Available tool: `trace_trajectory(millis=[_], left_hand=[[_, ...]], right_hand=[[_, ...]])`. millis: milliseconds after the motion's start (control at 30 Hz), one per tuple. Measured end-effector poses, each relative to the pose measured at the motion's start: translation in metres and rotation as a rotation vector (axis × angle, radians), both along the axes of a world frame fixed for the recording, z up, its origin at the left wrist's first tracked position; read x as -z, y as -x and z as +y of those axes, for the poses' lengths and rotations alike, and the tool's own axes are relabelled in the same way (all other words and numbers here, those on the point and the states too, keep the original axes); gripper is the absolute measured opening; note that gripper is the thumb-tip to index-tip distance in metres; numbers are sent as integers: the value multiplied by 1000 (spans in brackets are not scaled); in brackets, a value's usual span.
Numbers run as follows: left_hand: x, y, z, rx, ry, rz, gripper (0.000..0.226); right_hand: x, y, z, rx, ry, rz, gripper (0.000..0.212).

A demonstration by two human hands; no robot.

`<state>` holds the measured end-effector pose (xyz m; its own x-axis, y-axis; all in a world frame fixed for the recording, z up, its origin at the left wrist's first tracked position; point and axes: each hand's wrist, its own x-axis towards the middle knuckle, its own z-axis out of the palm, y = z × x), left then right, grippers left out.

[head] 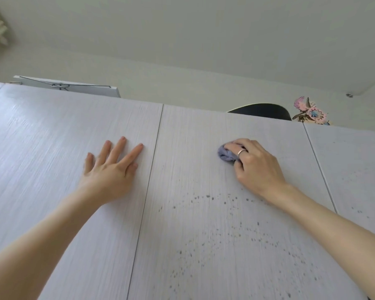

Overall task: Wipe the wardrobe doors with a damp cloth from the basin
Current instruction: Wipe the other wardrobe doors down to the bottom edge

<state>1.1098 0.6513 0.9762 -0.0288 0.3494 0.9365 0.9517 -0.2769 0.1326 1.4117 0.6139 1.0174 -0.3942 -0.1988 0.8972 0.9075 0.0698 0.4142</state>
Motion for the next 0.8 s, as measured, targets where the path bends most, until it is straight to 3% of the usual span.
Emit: trace_trajectory(millis=[267,433,500,600,800], left_hand=[[-2,7,5,11,5,5,49],[-3,2,5,-5,-22,-25,47],[-1,-3,4,-18,-10,-49,47],[1,-7,6,-26,-10,-91,46],[2,-11,11,-13,-32,-130,47]], right_hand=[[-96,-56,-8,107,152,483,43],[-61,-58,-6,41,78,386,42],[-20,-57,-1,-45,13,240,41],[6,-77,-1,12,10,3,40],[-84,-122,-15,38,165,387,47]])
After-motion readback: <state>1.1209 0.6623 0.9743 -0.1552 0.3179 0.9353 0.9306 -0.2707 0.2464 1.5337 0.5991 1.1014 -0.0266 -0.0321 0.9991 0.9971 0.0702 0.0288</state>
